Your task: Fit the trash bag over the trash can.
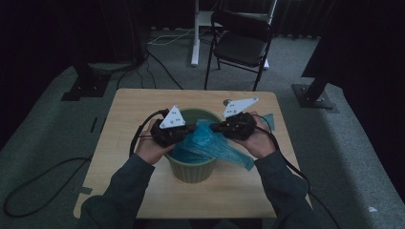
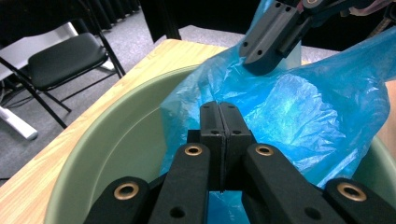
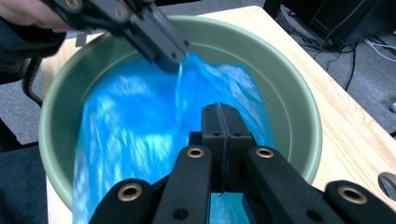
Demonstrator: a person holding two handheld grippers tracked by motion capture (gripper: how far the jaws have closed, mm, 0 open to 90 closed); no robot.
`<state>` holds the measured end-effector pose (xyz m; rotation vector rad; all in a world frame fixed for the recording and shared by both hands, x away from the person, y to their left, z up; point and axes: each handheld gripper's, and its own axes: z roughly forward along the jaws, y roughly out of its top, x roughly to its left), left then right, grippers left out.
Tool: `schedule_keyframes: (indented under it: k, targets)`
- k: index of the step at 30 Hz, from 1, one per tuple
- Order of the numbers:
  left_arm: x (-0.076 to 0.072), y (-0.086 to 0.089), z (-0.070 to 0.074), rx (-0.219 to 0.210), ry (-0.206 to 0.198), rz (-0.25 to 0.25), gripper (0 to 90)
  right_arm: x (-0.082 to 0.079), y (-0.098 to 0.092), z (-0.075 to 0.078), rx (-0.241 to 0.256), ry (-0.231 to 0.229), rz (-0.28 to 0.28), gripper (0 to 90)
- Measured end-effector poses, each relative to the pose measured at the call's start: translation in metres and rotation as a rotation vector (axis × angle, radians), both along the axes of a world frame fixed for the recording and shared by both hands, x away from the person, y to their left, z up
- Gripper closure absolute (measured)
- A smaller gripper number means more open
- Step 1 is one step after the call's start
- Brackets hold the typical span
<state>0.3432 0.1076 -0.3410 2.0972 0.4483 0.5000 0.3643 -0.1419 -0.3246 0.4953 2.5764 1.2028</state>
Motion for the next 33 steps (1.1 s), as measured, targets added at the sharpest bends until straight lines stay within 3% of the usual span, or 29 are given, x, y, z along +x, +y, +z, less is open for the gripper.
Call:
schedule_keyframes:
  k: [4, 10, 20, 33]
  targets:
    - [0.000, 0.009, -0.002, -0.007, 0.004, 0.016, 89.4, -0.001, -0.004, -0.002, -0.018, -0.004, -0.012, 90.0]
    - [0.003, 0.035, -0.010, -0.029, 0.023, 0.081, 89.4, -0.005, -0.015, -0.004, -0.032, -0.006, -0.033, 90.0]
    - [0.001, 0.068, -0.013, -0.056, 0.020, 0.155, 89.4, -0.003, -0.026, -0.004, -0.054, -0.012, -0.072, 90.0]
    - [0.004, 0.104, -0.019, -0.088, 0.032, 0.248, 89.4, 0.004, -0.048, -0.007, -0.048, 0.002, -0.140, 90.0]
